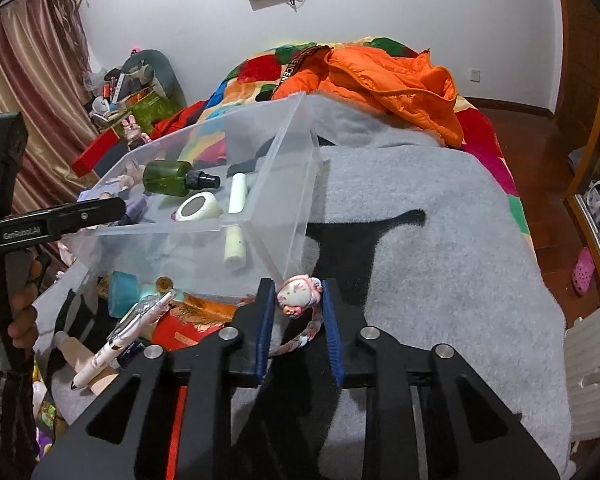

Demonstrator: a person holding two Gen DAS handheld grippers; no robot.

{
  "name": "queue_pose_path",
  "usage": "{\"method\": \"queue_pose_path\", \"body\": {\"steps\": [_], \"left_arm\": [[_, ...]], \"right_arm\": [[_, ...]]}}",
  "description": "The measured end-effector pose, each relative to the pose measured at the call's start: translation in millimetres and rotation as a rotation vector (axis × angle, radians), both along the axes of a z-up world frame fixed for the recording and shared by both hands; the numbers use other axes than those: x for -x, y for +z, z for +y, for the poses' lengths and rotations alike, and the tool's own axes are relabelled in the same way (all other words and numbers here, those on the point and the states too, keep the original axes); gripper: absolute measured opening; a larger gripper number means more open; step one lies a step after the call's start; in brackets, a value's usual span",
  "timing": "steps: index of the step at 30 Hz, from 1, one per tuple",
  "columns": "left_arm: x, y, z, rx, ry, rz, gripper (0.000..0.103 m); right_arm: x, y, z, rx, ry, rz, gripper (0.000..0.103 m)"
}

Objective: Organize objects
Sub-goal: 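Place the beige tube in the box with the left tool while the right tool carries the bracelet over it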

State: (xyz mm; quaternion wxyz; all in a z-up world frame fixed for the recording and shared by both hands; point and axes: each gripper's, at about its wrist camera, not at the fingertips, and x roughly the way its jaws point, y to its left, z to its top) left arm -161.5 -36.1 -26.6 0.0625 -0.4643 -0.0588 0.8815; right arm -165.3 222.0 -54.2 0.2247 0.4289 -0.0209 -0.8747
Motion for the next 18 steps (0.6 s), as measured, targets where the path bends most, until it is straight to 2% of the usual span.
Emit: {"method": "queue_pose_path", "body": {"steps": [11, 14, 16, 18], "left_arm": [[-10.0, 6.1, -1.6, -0.016, -0.002, 0.004, 0.085], [-17.9, 13.2, 2.8, 0.007, -0.009, 0.03, 0.088], [-25.0, 19.4, 7.2, 0.034, -0.011, 0.061, 0.093], [-33.8, 26.2, 12.3, 0.062, -0.016, 0.091, 0.094]], "right_arm": [[-20.6, 26.2, 15.7, 0.016, -0.033, 0.07, 0.019], [-24.2, 36.0, 17.4, 0.026, -0.034, 0.094, 0.019], [-27.0, 41.6, 17.5, 0.031, -0.034, 0.109, 0.019], [-29.6, 48.2, 16.7, 0.038, -0.031, 0.125, 0.019]]}}
